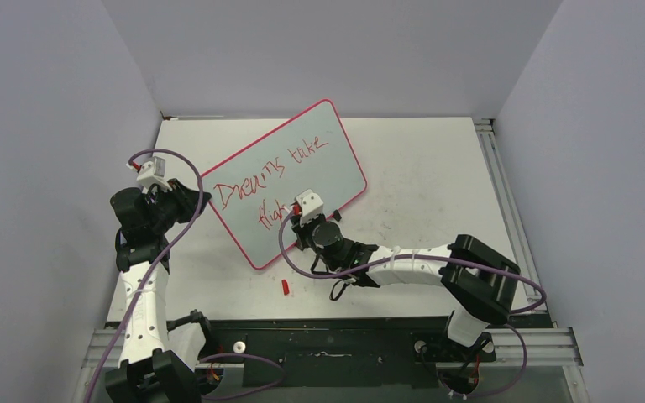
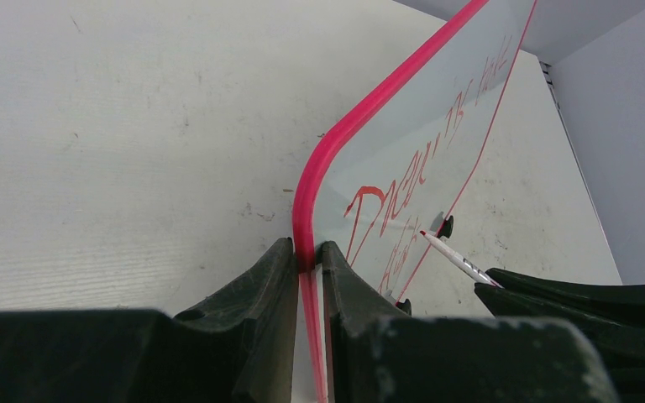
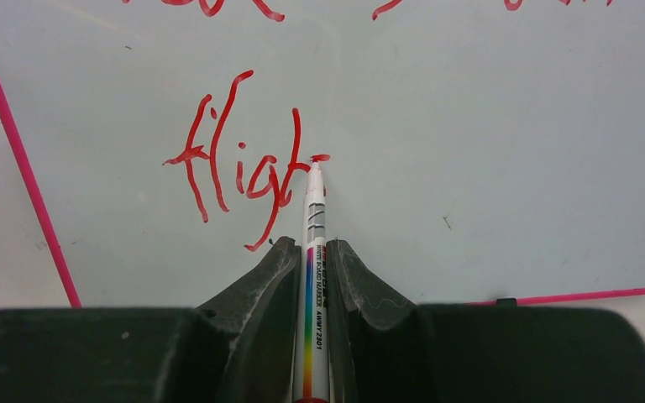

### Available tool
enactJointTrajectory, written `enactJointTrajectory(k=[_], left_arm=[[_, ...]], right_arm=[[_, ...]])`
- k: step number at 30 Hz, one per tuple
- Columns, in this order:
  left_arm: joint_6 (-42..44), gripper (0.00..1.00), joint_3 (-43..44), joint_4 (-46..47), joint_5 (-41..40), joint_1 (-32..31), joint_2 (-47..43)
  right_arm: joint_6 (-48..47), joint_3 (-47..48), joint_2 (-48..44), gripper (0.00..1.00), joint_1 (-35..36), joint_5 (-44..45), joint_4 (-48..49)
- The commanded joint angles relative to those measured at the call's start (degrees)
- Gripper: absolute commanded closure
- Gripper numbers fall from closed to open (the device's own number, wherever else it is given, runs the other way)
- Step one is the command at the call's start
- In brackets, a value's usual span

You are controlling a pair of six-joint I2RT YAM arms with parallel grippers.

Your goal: Write a sentence on the whiteboard

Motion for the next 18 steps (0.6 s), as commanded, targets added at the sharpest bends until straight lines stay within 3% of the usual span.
enactJointTrajectory(k=[1,18], left_arm=[[0.83,0.87,0.51,0.21,1.92,-0.87,0.27],[0.85,0.87,0.51,0.1,1.9,-0.83,0.17]], right_arm=[[0.71,2.04,1.04,0.95,-0.69,-0.52,2.9],[0.47,2.49,1.94,0.95,-1.49,2.1,2.98]])
